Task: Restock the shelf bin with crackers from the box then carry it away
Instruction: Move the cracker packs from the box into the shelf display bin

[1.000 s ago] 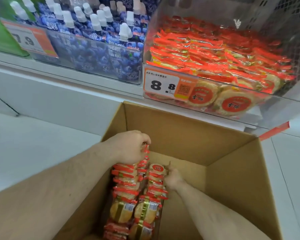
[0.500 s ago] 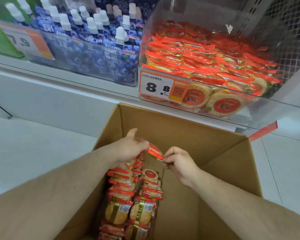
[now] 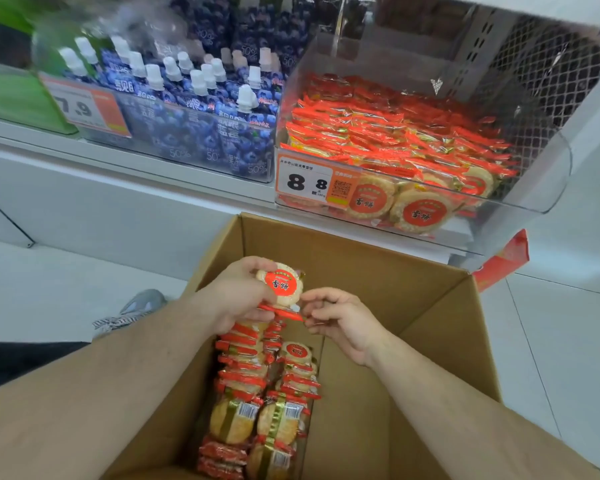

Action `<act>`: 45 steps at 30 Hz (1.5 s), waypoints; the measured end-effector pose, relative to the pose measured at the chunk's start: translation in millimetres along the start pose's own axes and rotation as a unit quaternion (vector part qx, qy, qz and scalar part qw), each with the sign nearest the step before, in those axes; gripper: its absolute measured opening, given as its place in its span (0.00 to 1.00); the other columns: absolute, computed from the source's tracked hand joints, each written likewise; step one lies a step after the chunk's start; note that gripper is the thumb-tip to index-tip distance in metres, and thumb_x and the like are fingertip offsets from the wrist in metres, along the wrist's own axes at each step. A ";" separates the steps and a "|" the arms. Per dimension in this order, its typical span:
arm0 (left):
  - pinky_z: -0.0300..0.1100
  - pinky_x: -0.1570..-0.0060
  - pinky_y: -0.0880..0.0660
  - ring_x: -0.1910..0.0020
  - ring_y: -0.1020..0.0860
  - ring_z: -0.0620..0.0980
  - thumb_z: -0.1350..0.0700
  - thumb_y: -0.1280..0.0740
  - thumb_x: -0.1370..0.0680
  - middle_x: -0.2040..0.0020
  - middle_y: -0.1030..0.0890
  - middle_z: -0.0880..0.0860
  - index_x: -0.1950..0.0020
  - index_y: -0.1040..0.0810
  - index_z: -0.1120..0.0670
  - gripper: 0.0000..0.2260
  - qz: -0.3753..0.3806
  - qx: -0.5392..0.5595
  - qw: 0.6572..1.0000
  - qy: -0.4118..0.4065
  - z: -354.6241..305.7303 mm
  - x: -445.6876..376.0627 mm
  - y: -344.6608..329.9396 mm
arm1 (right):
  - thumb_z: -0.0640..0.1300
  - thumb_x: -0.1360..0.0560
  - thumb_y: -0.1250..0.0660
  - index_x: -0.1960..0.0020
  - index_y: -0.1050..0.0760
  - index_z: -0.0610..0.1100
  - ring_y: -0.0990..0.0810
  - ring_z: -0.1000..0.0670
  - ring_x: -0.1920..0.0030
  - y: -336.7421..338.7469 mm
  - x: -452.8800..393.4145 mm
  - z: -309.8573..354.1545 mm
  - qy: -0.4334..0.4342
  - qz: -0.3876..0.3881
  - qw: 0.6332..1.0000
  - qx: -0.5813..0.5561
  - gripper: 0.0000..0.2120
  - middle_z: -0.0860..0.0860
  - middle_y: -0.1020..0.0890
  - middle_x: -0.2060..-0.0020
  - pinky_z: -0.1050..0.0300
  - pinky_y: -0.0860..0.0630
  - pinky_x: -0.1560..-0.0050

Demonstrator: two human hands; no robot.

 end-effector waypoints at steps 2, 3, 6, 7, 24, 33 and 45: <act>0.45 0.59 0.18 0.47 0.20 0.53 0.74 0.31 0.29 0.40 0.25 0.52 0.40 0.25 0.46 0.27 0.008 -0.021 0.999 -0.035 2.8 -3.5 2.4 | 0.30 0.27 0.36 0.49 0.19 0.42 0.22 0.49 0.64 13.1 -6.2 -19.1 -0.055 -0.089 0.994 0.033 0.12 0.46 0.19 0.63 0.54 0.26 0.59; 0.45 0.59 0.18 0.46 0.21 0.53 0.74 0.31 0.29 0.40 0.25 0.51 0.40 0.25 0.45 0.28 0.016 -0.027 0.998 -0.046 3.8 -5.6 3.6 | 0.31 0.26 0.37 0.50 0.20 0.42 0.23 0.50 0.65 20.3 -11.2 -32.8 -0.087 -0.137 0.984 0.074 0.11 0.47 0.19 0.64 0.55 0.27 0.60; 0.49 0.54 0.18 0.45 0.22 0.51 0.75 0.30 0.30 0.41 0.24 0.48 0.40 0.27 0.41 0.32 0.018 -0.045 0.997 -0.060 9.2 -13.6 7.8 | 0.36 0.26 0.38 0.52 0.21 0.42 0.26 0.48 0.66 33.7 -32.6 -77.3 -0.170 -0.194 0.952 0.162 0.08 0.47 0.21 0.65 0.57 0.32 0.66; 0.50 0.52 0.18 0.44 0.22 0.50 0.74 0.30 0.30 0.40 0.24 0.47 0.39 0.27 0.40 0.32 0.013 -0.051 0.997 -0.064 11.4 -15.1 8.4 | 0.38 0.26 0.38 0.49 0.23 0.42 0.27 0.48 0.66 35.0 -39.7 -89.1 -0.194 -0.197 0.944 0.179 0.08 0.46 0.22 0.65 0.59 0.33 0.68; 0.37 0.53 0.23 0.44 0.24 0.44 0.73 0.28 0.31 0.40 0.25 0.45 0.31 0.33 0.39 0.39 0.010 -0.107 0.993 -0.051 39.6 -41.6 2.6 | 0.38 0.26 0.31 0.58 0.22 0.41 0.19 0.51 0.68 29.3 -76.5 -146.8 -0.307 -0.170 0.913 0.208 0.02 0.46 0.16 0.64 0.60 0.23 0.72; 0.44 0.46 0.22 0.43 0.23 0.46 0.74 0.29 0.31 0.37 0.25 0.48 0.24 0.40 0.39 0.46 0.049 -0.063 0.993 -0.083 14.3 -15.2 -7.3 | 0.36 0.24 0.32 0.63 0.30 0.45 0.23 0.51 0.66 55.6 26.6 -16.2 -0.138 -0.125 0.982 0.007 0.12 0.49 0.20 0.67 0.58 0.33 0.66; 0.39 0.69 0.27 0.41 0.21 0.48 0.81 0.39 0.34 0.37 0.24 0.42 0.30 0.38 0.35 0.47 0.212 0.031 0.956 -0.199 -24.0 49.0 -59.9 | 0.38 0.31 0.28 0.69 0.29 0.47 0.29 0.53 0.68 18.1 107.3 56.0 0.017 -0.086 0.995 -0.043 0.13 0.50 0.25 0.69 0.59 0.31 0.64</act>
Point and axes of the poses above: each hand's wrist, its own x-axis away from the middle knuckle, its own y-axis out of the back of the hand, z = x × y, the point moved 2 cm from there along -x, towards the middle knuckle
